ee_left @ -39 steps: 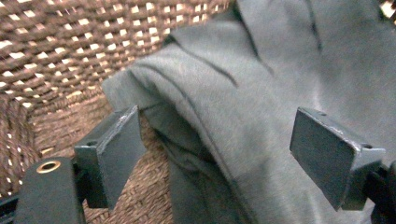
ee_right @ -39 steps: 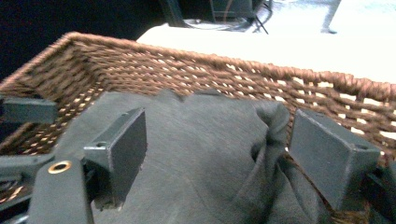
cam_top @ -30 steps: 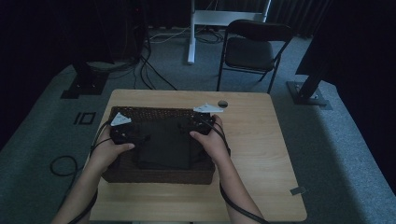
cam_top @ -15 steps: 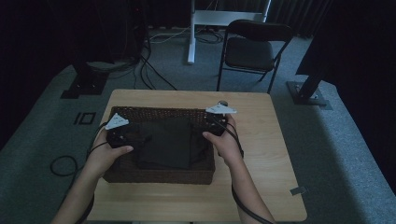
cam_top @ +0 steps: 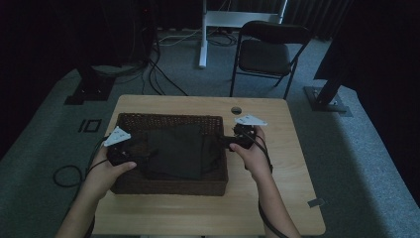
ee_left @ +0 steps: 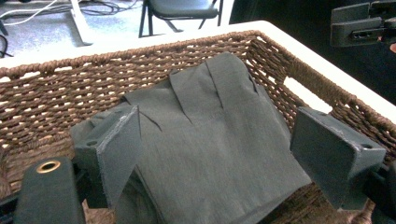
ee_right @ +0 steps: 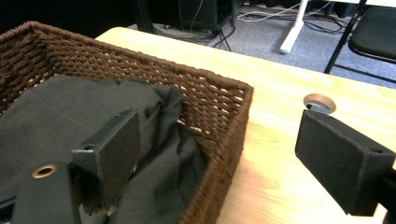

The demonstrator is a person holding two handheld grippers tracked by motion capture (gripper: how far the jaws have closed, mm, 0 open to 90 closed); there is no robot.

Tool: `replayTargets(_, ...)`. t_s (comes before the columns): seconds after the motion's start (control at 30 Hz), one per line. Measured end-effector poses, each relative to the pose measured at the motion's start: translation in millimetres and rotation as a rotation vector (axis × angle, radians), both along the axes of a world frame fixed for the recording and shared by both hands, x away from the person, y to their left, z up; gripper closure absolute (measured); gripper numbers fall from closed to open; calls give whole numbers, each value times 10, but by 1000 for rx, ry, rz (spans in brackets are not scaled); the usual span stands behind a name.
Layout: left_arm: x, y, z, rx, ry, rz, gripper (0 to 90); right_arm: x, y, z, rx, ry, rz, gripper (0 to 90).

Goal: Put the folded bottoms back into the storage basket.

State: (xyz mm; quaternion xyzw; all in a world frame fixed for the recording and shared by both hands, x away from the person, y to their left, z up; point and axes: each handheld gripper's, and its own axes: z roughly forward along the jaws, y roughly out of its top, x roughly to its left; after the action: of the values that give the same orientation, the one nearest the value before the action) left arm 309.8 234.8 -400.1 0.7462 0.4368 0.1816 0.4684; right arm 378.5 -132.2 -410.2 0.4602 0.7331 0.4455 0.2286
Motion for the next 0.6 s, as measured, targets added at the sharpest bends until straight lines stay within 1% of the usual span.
replayTargets(0.07, -16, 6, 2, 3, -2, -5, 177, -9, -33, -10, -2, -3, -4, 138)
replayTargets(0.1, -62, 20, 11, -4, -8, -4, 177, -26, -83, -27, -1, 0, -14, 138)
replayTargets(0.13, -62, 20, 11, -4, -8, -4, 176, -26, -83, -27, -1, 0, -14, 138)
replayTargets(0.17, -98, 27, 23, -2, -13, -2, 177, -48, -134, -47, 4, 0, -19, 137)
replayTargets(0.3, -190, 46, 47, -13, -30, -1, 176, -86, -233, -97, 5, -3, -35, 137)
replayTargets(0.4, -263, 54, 45, -23, -36, -3, 176, -111, -306, -134, -1, -5, -47, 137)
replayTargets(0.5, -339, 61, 60, -27, -55, -1, 176, -138, -396, -173, -7, -1, -58, 137)
replayTargets(0.53, -339, 61, 60, -27, -55, -1, 176, -146, -418, -180, -9, -2, -63, 137)
replayTargets(0.57, -403, 72, 73, -34, -66, -7, 177, -158, -452, -189, -12, -2, -65, 137)
replayTargets(0.6, -403, 72, 73, -34, -66, -7, 176, -171, -478, -196, -10, 0, -68, 137)
